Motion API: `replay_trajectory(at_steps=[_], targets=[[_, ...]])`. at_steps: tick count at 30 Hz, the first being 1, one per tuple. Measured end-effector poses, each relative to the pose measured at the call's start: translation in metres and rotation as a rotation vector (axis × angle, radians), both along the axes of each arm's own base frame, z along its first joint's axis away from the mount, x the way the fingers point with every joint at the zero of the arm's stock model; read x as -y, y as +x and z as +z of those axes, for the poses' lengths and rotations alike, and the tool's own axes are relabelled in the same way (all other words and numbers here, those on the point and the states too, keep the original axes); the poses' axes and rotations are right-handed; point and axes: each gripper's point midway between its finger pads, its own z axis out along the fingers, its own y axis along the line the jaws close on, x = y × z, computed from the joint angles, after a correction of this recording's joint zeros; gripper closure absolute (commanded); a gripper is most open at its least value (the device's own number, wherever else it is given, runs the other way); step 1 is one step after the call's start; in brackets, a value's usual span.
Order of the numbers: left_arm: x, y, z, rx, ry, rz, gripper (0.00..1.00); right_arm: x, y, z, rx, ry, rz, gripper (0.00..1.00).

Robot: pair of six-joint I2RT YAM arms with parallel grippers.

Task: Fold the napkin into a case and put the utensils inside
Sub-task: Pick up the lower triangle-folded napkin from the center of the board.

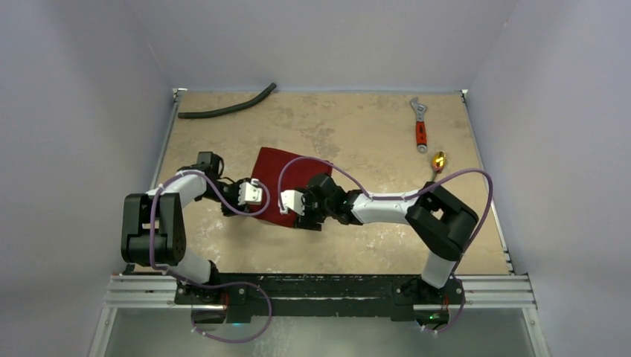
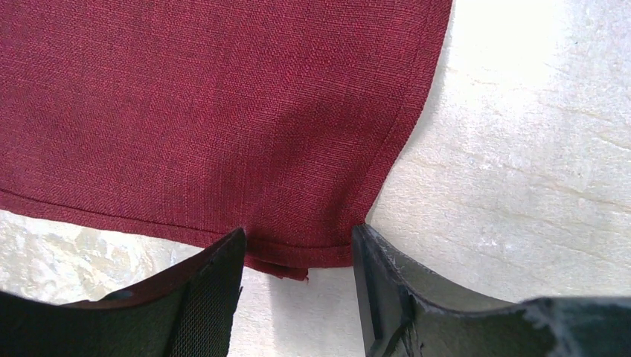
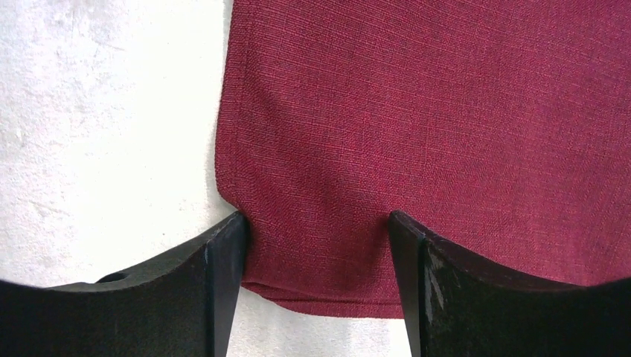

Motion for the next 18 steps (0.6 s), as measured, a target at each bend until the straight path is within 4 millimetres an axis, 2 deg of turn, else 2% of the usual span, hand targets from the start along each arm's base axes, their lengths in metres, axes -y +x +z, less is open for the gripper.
replay_trajectory(at_steps=[2,3,8,10,15,18], targets=[[-0.002,0.003,0.000,0.015,0.003,-0.004,0.47,-0.002,0.000,-0.001,-0.018,0.000,-0.012,0.33],[-0.002,0.003,0.000,0.017,0.003,-0.007,0.50,-0.003,-0.001,-0.001,-0.029,0.002,-0.018,0.36],[-0.004,0.004,-0.001,0.029,0.016,-0.025,0.85,-0.007,-0.008,-0.005,-0.096,0.011,-0.039,0.62],[-0.005,0.006,-0.001,0.034,0.020,-0.025,0.93,-0.011,-0.012,-0.007,-0.126,0.016,-0.040,0.75],[-0.007,0.011,-0.002,0.060,0.033,-0.037,0.98,-0.013,-0.020,-0.008,-0.193,0.031,-0.071,0.97],[-0.007,0.011,-0.001,0.060,0.033,-0.041,1.00,-0.014,-0.022,-0.008,-0.215,0.043,-0.090,1.00]])
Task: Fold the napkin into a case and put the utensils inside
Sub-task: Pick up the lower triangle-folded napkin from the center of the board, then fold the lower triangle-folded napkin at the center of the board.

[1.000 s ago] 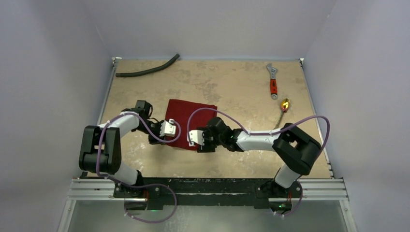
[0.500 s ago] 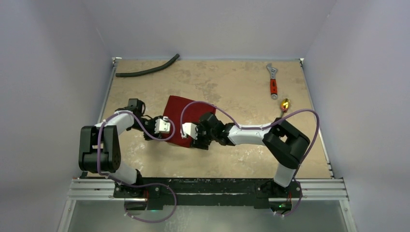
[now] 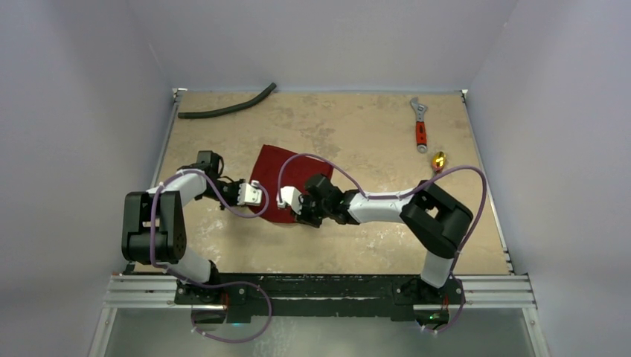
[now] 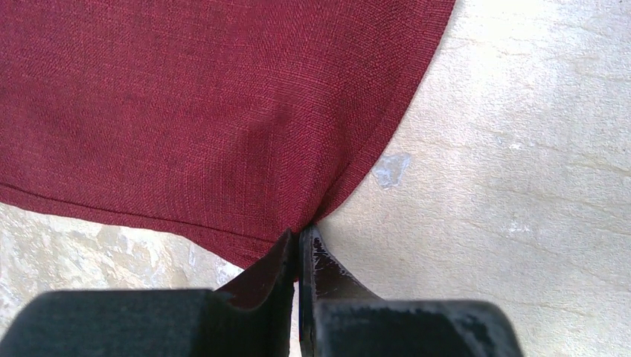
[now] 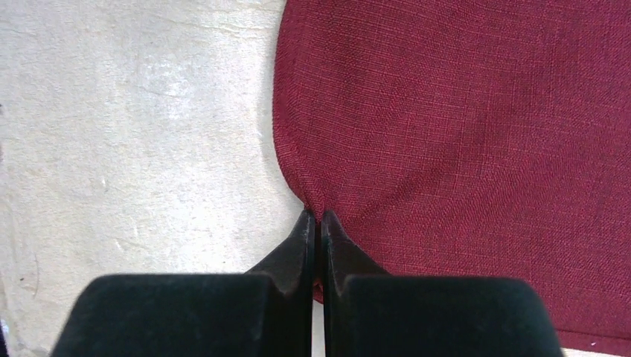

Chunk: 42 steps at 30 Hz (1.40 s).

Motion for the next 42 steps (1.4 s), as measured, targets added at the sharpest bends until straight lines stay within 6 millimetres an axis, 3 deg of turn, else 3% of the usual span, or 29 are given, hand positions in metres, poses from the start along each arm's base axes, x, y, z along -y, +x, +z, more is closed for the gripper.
replay_trajectory(at_steps=[3,5,9,11,13,16,20,28,32,38,42], targets=[[0.000,-0.001,0.002,-0.004,0.001,-0.005,1.00,0.001,-0.005,0.001,-0.019,0.020,-0.011,1.00],[0.000,-0.005,0.003,-0.027,0.005,-0.010,0.75,0.001,-0.010,0.005,-0.049,0.039,-0.015,1.00],[-0.003,-0.007,0.016,-0.063,0.016,-0.011,0.37,0.002,-0.017,0.015,-0.131,0.075,-0.023,1.00],[-0.003,-0.001,0.031,-0.048,0.014,-0.015,0.25,0.005,-0.018,0.016,-0.179,0.082,-0.033,1.00],[-0.001,0.003,0.046,-0.022,0.001,-0.023,0.20,0.009,-0.019,0.016,-0.224,0.085,-0.041,1.00],[0.007,0.000,0.067,0.019,-0.032,-0.042,0.24,0.012,-0.022,0.017,-0.268,0.091,-0.044,1.00],[0.035,0.002,0.074,0.027,-0.083,-0.044,0.37,0.012,-0.025,0.020,-0.305,0.108,-0.040,1.00],[0.083,0.054,0.059,0.086,-0.165,0.093,0.48,0.012,-0.025,0.027,-0.333,0.137,-0.048,1.00],[0.087,0.061,0.037,0.071,-0.123,0.097,0.57,0.015,-0.020,0.036,-0.340,0.168,-0.065,1.00],[0.081,0.047,0.014,0.050,-0.024,0.044,0.78,0.024,-0.004,0.049,-0.343,0.227,-0.129,1.00],[0.076,0.036,0.006,0.061,0.019,-0.016,0.85,0.031,0.007,0.052,-0.371,0.270,-0.193,1.00]])
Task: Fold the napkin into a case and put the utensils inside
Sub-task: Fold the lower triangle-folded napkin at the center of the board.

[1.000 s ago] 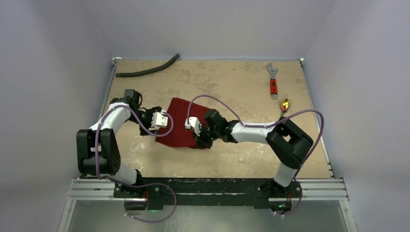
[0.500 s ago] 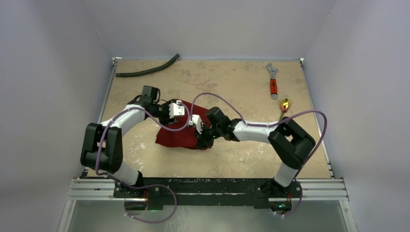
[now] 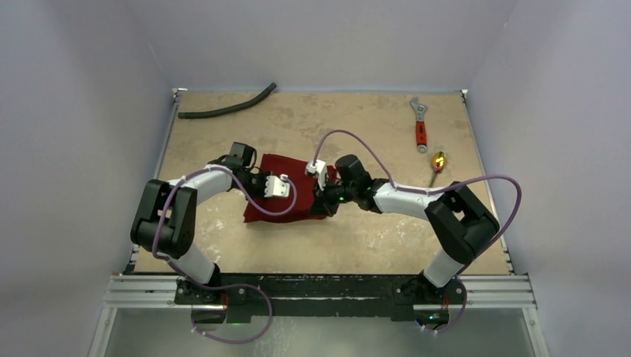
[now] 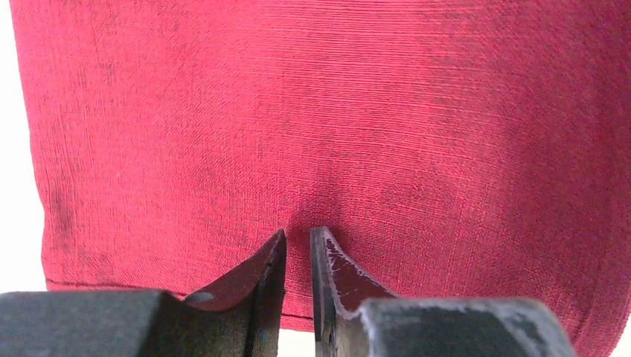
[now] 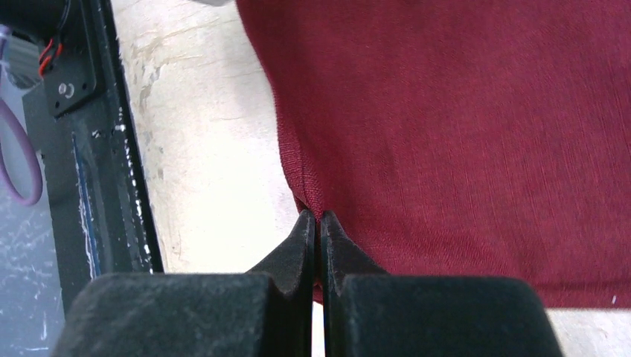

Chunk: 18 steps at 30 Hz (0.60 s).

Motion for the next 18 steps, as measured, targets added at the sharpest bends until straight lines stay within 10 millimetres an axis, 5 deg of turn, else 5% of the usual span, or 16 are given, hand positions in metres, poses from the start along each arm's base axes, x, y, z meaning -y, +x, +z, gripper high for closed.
replay_trajectory(at_steps=[11,18], targets=[[-0.002,-0.006,-0.002,0.031,0.033,-0.104,0.92,0.024,0.041,0.004,-0.088,0.065,-0.216,1.00],[-0.003,-0.012,-0.002,0.015,0.042,-0.142,0.95,0.015,0.058,0.009,-0.117,0.104,-0.231,1.00]])
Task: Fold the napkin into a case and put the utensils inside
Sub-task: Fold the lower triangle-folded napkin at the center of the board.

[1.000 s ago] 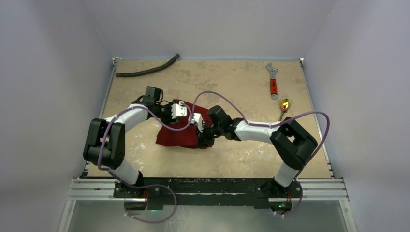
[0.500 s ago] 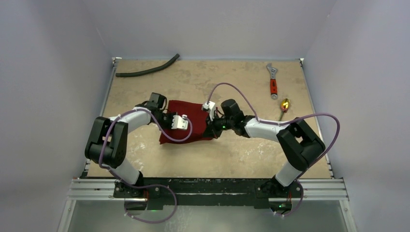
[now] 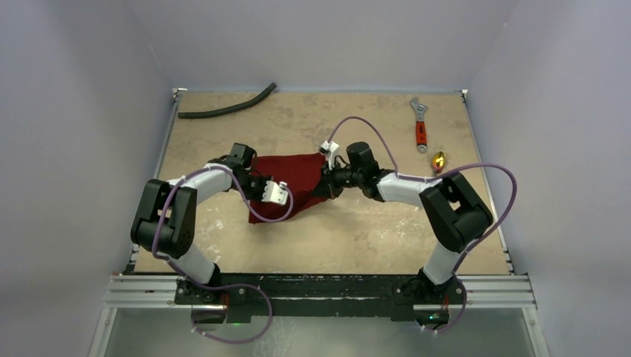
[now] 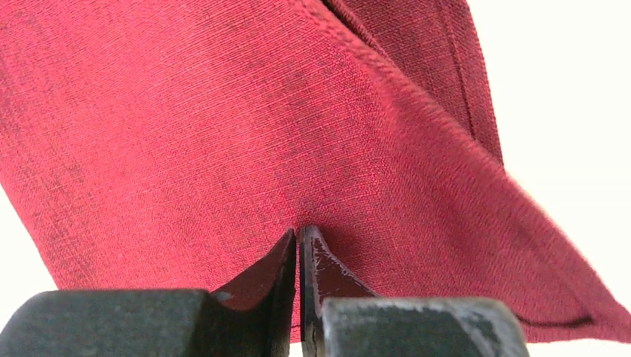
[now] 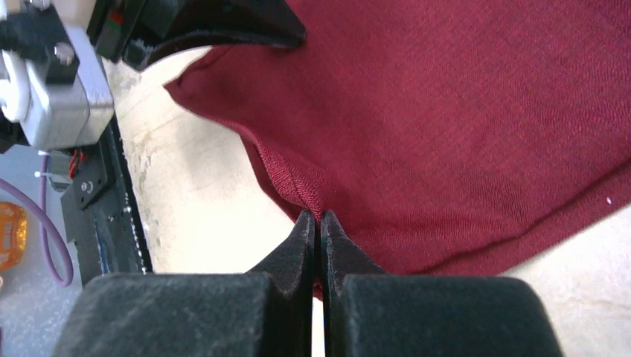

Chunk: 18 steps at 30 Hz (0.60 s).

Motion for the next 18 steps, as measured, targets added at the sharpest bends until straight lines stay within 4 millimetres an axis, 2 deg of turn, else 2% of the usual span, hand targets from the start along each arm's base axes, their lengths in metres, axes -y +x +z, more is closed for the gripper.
replay_trajectory(at_steps=[6,11,14,18], targets=[[-0.001,-0.007,-0.001,-0.015,0.013,-0.049,0.96,-0.014,0.018,0.003,-0.021,0.023,0.010,1.00],[-0.002,-0.011,-0.001,-0.024,0.021,-0.082,0.97,-0.014,0.038,0.003,-0.044,0.035,-0.025,1.00],[-0.002,-0.015,-0.001,-0.039,0.025,-0.094,0.98,-0.014,0.051,-0.004,-0.063,0.018,-0.066,1.00],[-0.003,-0.021,0.000,-0.066,0.030,-0.098,0.98,-0.011,0.061,-0.025,-0.104,-0.030,-0.124,1.00]])
